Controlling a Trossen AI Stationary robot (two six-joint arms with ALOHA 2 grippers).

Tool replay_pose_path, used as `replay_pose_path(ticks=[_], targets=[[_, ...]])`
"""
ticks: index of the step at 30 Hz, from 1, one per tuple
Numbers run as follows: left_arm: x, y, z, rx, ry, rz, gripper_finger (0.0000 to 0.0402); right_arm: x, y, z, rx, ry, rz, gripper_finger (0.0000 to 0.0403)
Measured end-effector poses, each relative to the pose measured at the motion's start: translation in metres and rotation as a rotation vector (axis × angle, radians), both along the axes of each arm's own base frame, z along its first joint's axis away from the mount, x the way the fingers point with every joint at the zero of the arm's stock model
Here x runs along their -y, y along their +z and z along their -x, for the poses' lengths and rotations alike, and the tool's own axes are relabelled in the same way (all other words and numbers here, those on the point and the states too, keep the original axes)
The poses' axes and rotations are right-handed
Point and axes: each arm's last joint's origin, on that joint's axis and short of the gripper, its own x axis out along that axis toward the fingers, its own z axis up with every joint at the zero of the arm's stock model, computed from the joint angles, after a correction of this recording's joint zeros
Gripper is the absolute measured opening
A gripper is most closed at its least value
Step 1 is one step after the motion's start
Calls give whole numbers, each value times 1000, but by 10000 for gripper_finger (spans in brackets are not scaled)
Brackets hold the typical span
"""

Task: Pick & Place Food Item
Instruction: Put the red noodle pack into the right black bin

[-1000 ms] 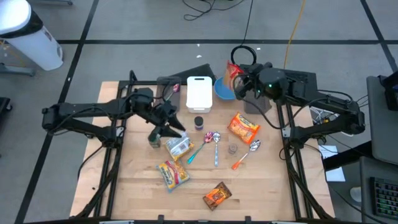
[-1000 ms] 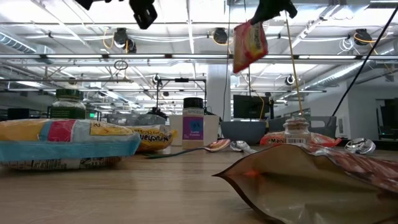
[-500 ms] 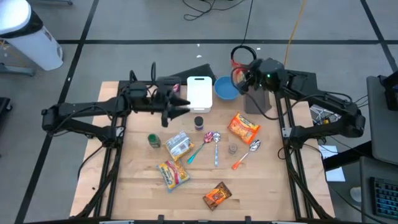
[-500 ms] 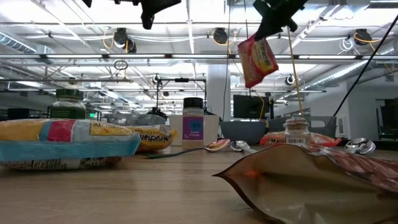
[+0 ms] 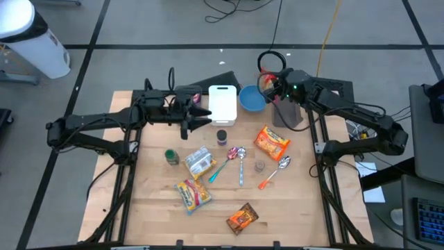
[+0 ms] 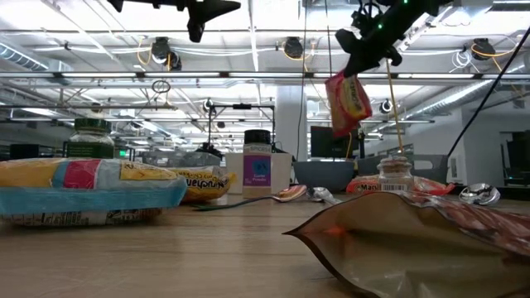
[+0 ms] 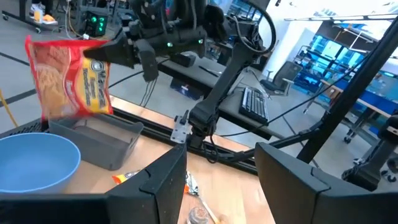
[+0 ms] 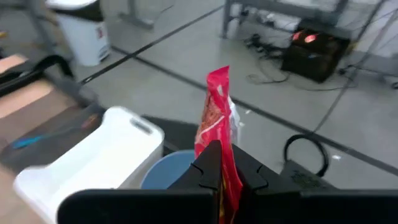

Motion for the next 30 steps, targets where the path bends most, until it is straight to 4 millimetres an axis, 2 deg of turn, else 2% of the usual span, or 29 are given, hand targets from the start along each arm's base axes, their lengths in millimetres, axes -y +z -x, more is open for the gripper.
replay_pose_path(ticks=[5, 18, 25, 30], targets=[[0, -2, 0, -18, 0, -2, 200, -1, 1, 3, -4, -4, 2, 0], [0, -5, 0, -52, 0, -19, 200, -10, 7, 24, -42, -168, 15, 0], [0, -5, 0, -53, 1, -20, 200, -11, -6, 26, -60, -211, -30, 0], [0, -5, 0, -53, 1, -19, 200, -12, -26, 28, -59, -259, -73, 0]])
